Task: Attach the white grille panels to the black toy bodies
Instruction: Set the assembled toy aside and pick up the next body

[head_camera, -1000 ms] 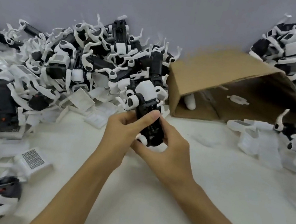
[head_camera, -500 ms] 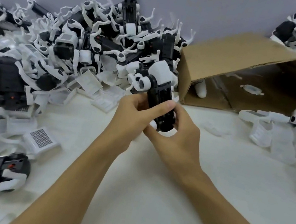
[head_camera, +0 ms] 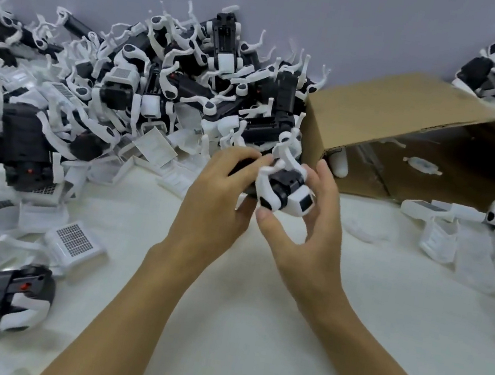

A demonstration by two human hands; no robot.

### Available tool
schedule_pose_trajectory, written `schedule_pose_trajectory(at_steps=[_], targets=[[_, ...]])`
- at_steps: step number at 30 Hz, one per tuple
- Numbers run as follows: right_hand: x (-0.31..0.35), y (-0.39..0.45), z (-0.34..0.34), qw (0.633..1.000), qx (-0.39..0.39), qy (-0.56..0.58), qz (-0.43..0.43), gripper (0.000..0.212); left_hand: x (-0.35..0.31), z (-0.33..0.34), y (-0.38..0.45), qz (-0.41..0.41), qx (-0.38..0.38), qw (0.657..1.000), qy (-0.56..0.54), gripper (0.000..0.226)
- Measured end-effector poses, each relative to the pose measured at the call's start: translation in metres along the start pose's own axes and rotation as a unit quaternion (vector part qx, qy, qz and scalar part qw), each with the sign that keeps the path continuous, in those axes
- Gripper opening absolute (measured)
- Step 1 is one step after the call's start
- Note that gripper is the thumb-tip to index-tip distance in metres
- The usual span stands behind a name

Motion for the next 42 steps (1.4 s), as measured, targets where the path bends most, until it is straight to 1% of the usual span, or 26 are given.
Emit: schedule_pose_trajectory(at_steps=[2, 4, 7, 9, 11, 15, 19, 21, 23, 25, 26, 28, 29, 30, 31, 32, 33, 34, 36, 37, 38, 39, 40, 42], targets=[[0.001, 0.001, -0.007, 0.999, -0.031, -0.023, 0.004, 0.086, -0.003, 0.006, -0.001, 0.015, 0.026, 0.999, 0.019, 0.058], [0.002, 0.001, -0.010, 0.998, -0.052, -0.044, 0.003, 0.079, -0.006, 0.011, -0.003, 0.021, 0.048, 0.998, 0.018, 0.062], [0.002, 0.003, -0.017, 0.996, -0.077, -0.048, 0.008, 0.065, -0.010, 0.012, -0.003, 0.034, 0.050, 0.998, 0.010, 0.060], [0.004, 0.006, -0.019, 0.996, -0.074, -0.046, 0.010, 0.058, -0.013, 0.011, -0.003, 0.040, 0.043, 0.998, 0.008, 0.056], [0.004, 0.006, -0.018, 0.997, -0.063, -0.038, 0.013, 0.060, -0.015, 0.011, -0.002, 0.044, 0.041, 0.998, 0.009, 0.056], [-0.003, 0.004, -0.012, 0.998, -0.047, -0.017, 0.043, 0.070, -0.014, 0.014, -0.005, 0.043, 0.050, 0.998, 0.005, 0.056], [0.000, 0.004, -0.022, 0.995, -0.089, -0.007, 0.049, 0.064, -0.015, 0.015, -0.004, 0.059, 0.037, 0.998, 0.007, 0.047], [0.000, 0.004, -0.025, 0.992, -0.105, 0.010, 0.066, 0.060, -0.019, 0.017, -0.004, 0.070, 0.032, 0.997, 0.026, 0.050], [-0.004, 0.005, -0.027, 0.987, -0.122, 0.020, 0.105, 0.060, -0.024, 0.015, -0.003, 0.075, 0.011, 0.996, 0.053, 0.061], [-0.011, 0.006, -0.030, 0.979, -0.130, 0.033, 0.154, 0.071, -0.026, 0.008, -0.002, 0.089, -0.036, 0.995, 0.036, 0.068], [-0.013, 0.007, -0.031, 0.977, -0.130, 0.049, 0.163, 0.075, -0.028, 0.005, -0.003, 0.102, -0.059, 0.993, 0.018, 0.068], [-0.011, 0.008, -0.035, 0.976, -0.139, 0.081, 0.145, 0.073, -0.030, -0.002, -0.005, 0.107, -0.095, 0.989, -0.038, 0.057], [-0.010, 0.008, -0.036, 0.975, -0.149, 0.092, 0.134, 0.069, -0.028, -0.007, -0.005, 0.081, -0.113, 0.987, -0.078, 0.049], [-0.010, 0.008, -0.038, 0.975, -0.157, 0.095, 0.125, 0.065, -0.024, -0.011, -0.005, 0.038, -0.132, 0.982, -0.127, 0.042], [-0.009, 0.008, -0.038, 0.976, -0.160, 0.091, 0.116, 0.060, -0.017, -0.014, -0.005, -0.018, -0.149, 0.971, -0.187, 0.032], [-0.007, 0.007, -0.037, 0.979, -0.156, 0.079, 0.104, 0.058, -0.008, -0.013, -0.005, -0.086, -0.159, 0.949, -0.258, 0.023], [-0.003, 0.007, -0.035, 0.984, -0.143, 0.064, 0.085, 0.057, 0.003, -0.009, -0.005, -0.160, -0.164, 0.913, -0.337, 0.014], [0.003, 0.006, -0.031, 0.990, -0.120, 0.042, 0.054, 0.057, 0.013, -0.001, -0.007, -0.241, -0.161, 0.857, -0.426, 0.010], [0.018, 0.003, -0.020, 0.998, -0.057, -0.028, -0.026, 0.055, 0.024, 0.023, -0.015, -0.378, -0.133, 0.701, -0.590, 0.023], [0.023, 0.001, -0.012, 0.995, -0.025, -0.065, -0.069, 0.053, 0.024, 0.031, -0.019, -0.425, -0.120, 0.637, -0.632, 0.030], [0.027, -0.002, -0.006, 0.989, -0.004, -0.097, -0.108, 0.053, 0.023, 0.037, -0.023, -0.457, -0.107, 0.592, -0.655, 0.036], [0.029, -0.004, -0.002, 0.984, 0.006, -0.117, -0.136, 0.055, 0.021, 0.041, -0.025, -0.472, -0.096, 0.564, -0.670, 0.040], [0.030, -0.005, 0.000, 0.981, 0.006, -0.125, -0.147, 0.055, 0.018, 0.043, -0.025, -0.473, -0.088, 0.546, -0.686, 0.043], [0.029, -0.004, -0.002, 0.980, -0.011, -0.129, -0.151, 0.050, 0.015, 0.044, -0.024, -0.463, -0.083, 0.531, -0.705, 0.046]])
Point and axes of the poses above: each hand's wrist, its own y-axis towards the middle knuckle, its own z-axis out of the palm, x = y × z, the point moved 8 cm from there along y, towards the middle knuckle, and after that the axes turned 3 degrees about -y, right-handed, at the moved point
